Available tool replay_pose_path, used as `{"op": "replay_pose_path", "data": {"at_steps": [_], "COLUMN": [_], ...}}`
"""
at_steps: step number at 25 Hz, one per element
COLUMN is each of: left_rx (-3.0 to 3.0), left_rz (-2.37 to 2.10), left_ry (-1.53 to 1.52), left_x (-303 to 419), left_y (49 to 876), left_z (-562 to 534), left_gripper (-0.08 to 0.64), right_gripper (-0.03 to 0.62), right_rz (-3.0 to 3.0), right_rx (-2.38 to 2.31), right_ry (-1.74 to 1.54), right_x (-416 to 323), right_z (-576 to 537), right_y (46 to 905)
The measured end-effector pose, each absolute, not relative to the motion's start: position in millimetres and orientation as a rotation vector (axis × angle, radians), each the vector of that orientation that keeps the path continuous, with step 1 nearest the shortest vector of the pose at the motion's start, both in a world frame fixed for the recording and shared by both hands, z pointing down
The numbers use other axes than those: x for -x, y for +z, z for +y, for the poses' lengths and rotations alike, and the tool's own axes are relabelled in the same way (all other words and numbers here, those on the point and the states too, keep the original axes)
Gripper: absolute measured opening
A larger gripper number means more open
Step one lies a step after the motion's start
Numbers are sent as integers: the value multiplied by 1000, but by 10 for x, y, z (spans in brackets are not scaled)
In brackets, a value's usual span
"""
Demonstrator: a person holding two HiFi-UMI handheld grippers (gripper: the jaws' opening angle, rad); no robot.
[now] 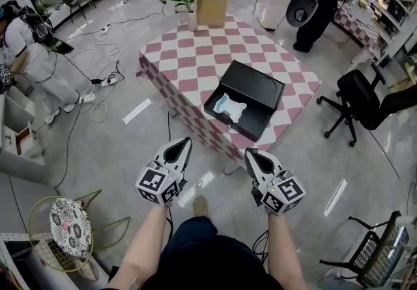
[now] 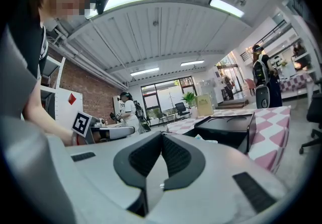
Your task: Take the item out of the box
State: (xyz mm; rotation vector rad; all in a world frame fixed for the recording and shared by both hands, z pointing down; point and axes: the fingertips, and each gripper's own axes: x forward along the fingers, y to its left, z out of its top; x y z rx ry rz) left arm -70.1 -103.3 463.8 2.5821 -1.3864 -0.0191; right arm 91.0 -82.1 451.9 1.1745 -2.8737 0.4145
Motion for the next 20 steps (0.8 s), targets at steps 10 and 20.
{"op": "replay_pose_path", "data": {"at_steps": [10, 20], "left_rx": [-2595, -2638], "left_rz": [-1317, -1241], "left_ry": [-12, 18], "left_x": [762, 811], "left_y": [4739, 4883], "left_z": [-1617, -2058], "left_gripper": [3, 3], "right_gripper": [5, 5], "right_rz": [-2833, -2787], "right_rx": [-1231, -1262], "right_ry": [444, 436], "right_x": [-811, -651], "right_z": [-1330, -1731], "right_y": [4609, 4690]}}
